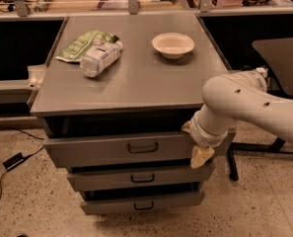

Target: Open top drawer

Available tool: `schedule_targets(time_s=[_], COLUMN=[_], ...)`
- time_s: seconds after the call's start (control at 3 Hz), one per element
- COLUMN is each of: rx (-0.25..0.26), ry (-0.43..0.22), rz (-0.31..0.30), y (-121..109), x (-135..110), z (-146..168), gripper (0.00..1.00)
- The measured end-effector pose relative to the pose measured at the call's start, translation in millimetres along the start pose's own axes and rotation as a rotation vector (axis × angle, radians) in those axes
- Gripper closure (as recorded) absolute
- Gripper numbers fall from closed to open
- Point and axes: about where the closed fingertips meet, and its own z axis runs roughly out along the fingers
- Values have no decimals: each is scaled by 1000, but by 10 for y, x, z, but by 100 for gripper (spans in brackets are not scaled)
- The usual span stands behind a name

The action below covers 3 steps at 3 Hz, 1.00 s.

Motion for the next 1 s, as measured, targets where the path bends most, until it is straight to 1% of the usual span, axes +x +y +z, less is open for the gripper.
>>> schedule_targets(time_s=[0.33, 0.67, 1.0], rx=[-34, -112, -213], ry=[9, 4, -3], rz=[-40, -58, -68], y=[356, 825, 1287], x=[-53, -21, 42], z=[-130, -223, -256], gripper=[36, 42, 44])
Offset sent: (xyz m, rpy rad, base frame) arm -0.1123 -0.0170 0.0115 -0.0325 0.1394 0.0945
